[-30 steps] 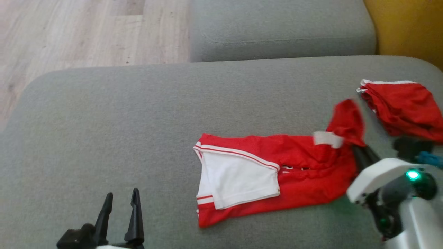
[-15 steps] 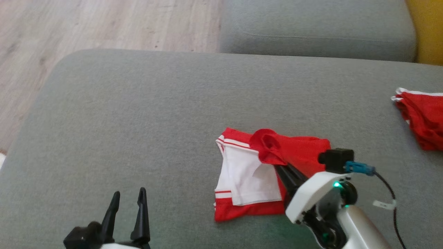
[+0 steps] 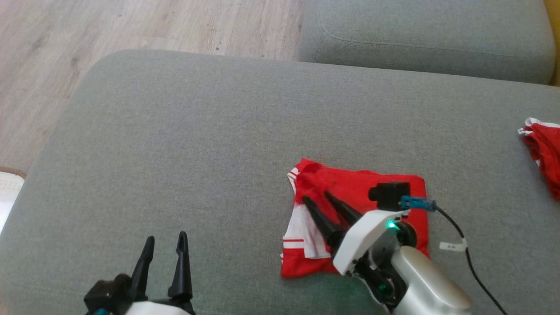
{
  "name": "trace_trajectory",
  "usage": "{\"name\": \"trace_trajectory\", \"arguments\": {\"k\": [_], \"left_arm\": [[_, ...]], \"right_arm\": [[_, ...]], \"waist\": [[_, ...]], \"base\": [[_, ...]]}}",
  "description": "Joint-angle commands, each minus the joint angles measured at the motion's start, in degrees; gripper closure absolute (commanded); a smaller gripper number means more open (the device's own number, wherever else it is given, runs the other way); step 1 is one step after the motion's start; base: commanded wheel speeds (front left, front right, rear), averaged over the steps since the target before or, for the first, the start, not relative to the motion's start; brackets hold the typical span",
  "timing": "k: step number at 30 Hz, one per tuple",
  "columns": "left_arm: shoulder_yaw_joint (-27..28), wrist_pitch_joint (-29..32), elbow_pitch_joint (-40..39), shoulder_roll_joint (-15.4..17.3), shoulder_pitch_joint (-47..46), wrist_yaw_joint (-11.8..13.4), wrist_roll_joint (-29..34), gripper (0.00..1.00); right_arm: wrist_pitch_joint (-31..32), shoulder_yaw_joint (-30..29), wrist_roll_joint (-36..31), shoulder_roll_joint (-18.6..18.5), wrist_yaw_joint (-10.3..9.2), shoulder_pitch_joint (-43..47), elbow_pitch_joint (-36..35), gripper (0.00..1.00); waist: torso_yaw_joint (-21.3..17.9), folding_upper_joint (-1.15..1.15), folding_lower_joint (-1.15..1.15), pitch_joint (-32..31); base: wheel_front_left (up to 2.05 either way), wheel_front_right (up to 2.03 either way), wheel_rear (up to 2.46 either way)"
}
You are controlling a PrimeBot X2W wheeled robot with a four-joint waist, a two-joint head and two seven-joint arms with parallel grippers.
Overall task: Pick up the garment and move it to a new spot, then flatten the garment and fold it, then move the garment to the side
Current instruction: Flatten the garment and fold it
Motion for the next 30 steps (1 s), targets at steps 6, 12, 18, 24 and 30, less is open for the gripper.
{"name": "trace_trajectory", "arguments": {"k": [6,12,18,24,30], "left_arm": [[1.52,-1.07,-0.89,-0.15,-3.25,-0.37,-0.47,0.00],[0.97,-1.03,-0.98,-0.42,-3.11,-0.36,-0.42,0.00],[-0.27,-0.90,-0.64,-0.85,-4.27,-0.86,0.30,0.00],[-0.43,-1.08,0.66,-1.46,-5.79,-1.24,0.45,0.00],[0.64,-2.15,2.78,-1.93,-5.54,-1.55,0.35,0.00]], "right_arm": [[-5.05,3.08,3.25,0.37,0.39,-4.39,-3.69,0.00],[-9.29,-3.47,-3.44,0.38,0.39,-4.50,-4.21,0.00],[-10.78,-16.61,-19.11,0.38,0.39,-0.17,-7.14,0.00],[-11.07,-23.74,-26.77,0.38,0.39,5.62,-12.72,0.00],[-12.14,-28.68,-29.72,0.38,0.39,13.37,-17.30,0.00]], "waist": [[-1.58,0.00,0.00,-0.71],[-3.41,0.00,0.00,-1.33],[-5.07,0.00,0.00,-1.73],[-6.43,0.00,0.00,-2.44],[-7.95,0.00,0.00,-3.78]], "base": [[0.00,0.00,0.00],[0.00,0.00,0.00],[0.00,0.00,0.00],[0.00,0.00,0.00],[0.00,0.00,0.00]]}}
